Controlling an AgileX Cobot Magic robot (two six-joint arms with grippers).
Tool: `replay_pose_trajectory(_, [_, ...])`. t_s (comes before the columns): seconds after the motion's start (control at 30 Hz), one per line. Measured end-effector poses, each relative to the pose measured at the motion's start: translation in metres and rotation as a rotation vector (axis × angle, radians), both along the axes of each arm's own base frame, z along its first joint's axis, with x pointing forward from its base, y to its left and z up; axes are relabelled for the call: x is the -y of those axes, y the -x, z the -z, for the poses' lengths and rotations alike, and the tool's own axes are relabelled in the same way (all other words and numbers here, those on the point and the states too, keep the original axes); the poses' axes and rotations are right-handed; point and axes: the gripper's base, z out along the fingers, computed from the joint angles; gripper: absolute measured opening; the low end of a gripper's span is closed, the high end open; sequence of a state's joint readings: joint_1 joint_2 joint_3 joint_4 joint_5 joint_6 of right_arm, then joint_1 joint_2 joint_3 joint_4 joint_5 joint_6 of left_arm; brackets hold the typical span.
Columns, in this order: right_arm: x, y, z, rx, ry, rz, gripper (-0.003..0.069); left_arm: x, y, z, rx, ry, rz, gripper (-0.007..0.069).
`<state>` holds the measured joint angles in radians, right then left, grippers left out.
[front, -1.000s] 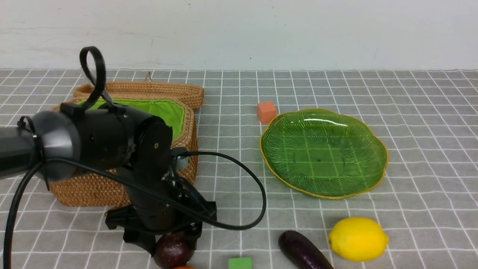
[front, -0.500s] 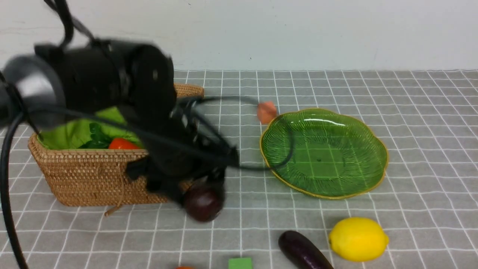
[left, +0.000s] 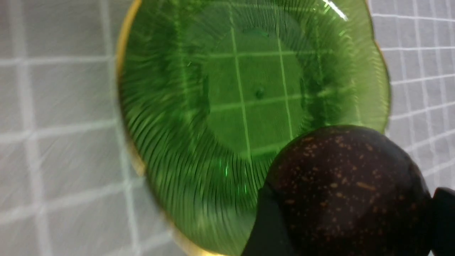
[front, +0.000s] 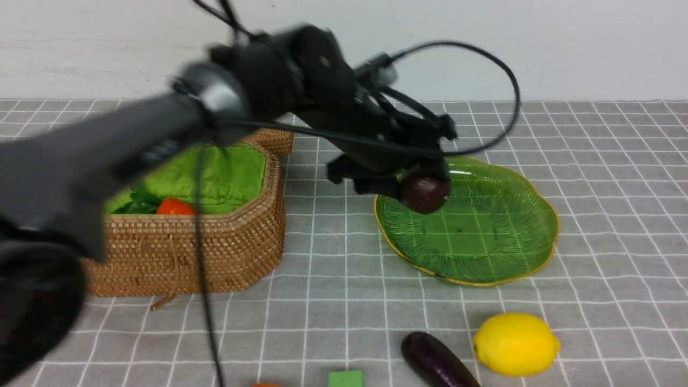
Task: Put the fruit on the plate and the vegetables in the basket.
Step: Grab a mangosteen with your left arm and put it on the plate on the right, then use the right arm to grab a mango and put it into the right plate
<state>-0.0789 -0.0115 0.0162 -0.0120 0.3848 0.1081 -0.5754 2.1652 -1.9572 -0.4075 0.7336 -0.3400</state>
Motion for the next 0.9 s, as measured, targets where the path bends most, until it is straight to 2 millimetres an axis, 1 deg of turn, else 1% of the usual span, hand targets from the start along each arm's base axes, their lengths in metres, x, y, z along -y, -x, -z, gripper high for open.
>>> replay_pose_trajectory(0.03, [0.0,0.0,0.0,0.0,0.0,0.0,0.0241,0.002,-0.002,0.005,-0.002,-0.007,0.001,0.051])
replay_pose_trajectory(0.07, [0.0,0.0,0.0,0.0,0.0,0.0,0.0241,0.012,-0.006,0.017,0.004,-0.026,0.007,0.051])
replay_pose_trajectory(0.1, [0.0,0.0,0.0,0.0,0.0,0.0,0.0241,0.016,-0.008,0.023,0.004,-0.035,0.006,0.051])
replay_pose_trajectory(0.13, [0.0,0.0,0.0,0.0,0.0,0.0,0.0241,0.018,-0.008,0.023,0.005,-0.034,0.006,0.051])
replay_pose_trajectory(0.17, [0.0,0.0,0.0,0.0,0.0,0.0,0.0241,0.023,-0.01,0.033,0.0,-0.057,0.0,0.051])
replay_pose_trajectory(0.27, [0.0,0.0,0.0,0.0,0.0,0.0,0.0241,0.025,-0.012,0.045,-0.031,-0.071,-0.031,0.0514])
replay_pose_trajectory(0.33, [0.0,0.0,0.0,0.0,0.0,0.0,0.0241,0.025,-0.012,0.047,-0.05,-0.074,-0.05,0.0542])
replay_pose_trajectory(0.4, [0.0,0.0,0.0,0.0,0.0,0.0,0.0241,0.023,-0.012,0.047,-0.064,-0.077,-0.061,0.0594])
replay_pose_trajectory(0.43, [0.0,0.0,0.0,0.0,0.0,0.0,0.0241,0.023,-0.012,0.047,-0.064,-0.079,-0.06,0.0598])
replay_pose_trajectory(0.47, [0.0,0.0,0.0,0.0,0.0,0.0,0.0241,0.022,-0.012,0.045,-0.063,-0.087,-0.058,0.0631])
replay_pose_trajectory(0.57, [0.0,0.0,0.0,0.0,0.0,0.0,0.0241,0.02,-0.009,0.038,-0.058,-0.114,-0.034,0.0651])
replay_pose_trajectory(0.6, [0.0,0.0,0.0,0.0,0.0,0.0,0.0241,0.019,-0.008,0.03,-0.044,-0.132,-0.012,0.0649])
replay_pose_trajectory(0.63, [0.0,0.0,0.0,0.0,0.0,0.0,0.0241,0.019,-0.007,0.029,-0.042,-0.132,-0.012,0.0649])
replay_pose_trajectory(0.73, [0.0,0.0,0.0,0.0,0.0,0.0,0.0241,0.012,0.001,-0.005,0.008,-0.195,0.072,0.0603])
replay_pose_trajectory(0.77, [0.0,0.0,0.0,0.0,0.0,0.0,0.0241,0.008,0.006,-0.02,0.025,-0.22,0.098,0.0577])
replay_pose_trajectory(0.8, [0.0,0.0,0.0,0.0,0.0,0.0,0.0241,0.0,0.014,-0.043,0.049,-0.257,0.129,0.0539])
replay_pose_trajectory(0.87, [0.0,0.0,0.0,0.0,0.0,0.0,0.0241,-0.012,0.027,-0.08,0.095,-0.286,0.143,0.047])
replay_pose_trajectory(0.9, [0.0,0.0,0.0,0.0,0.0,0.0,0.0241,-0.021,0.036,-0.102,0.134,-0.298,0.142,0.0434])
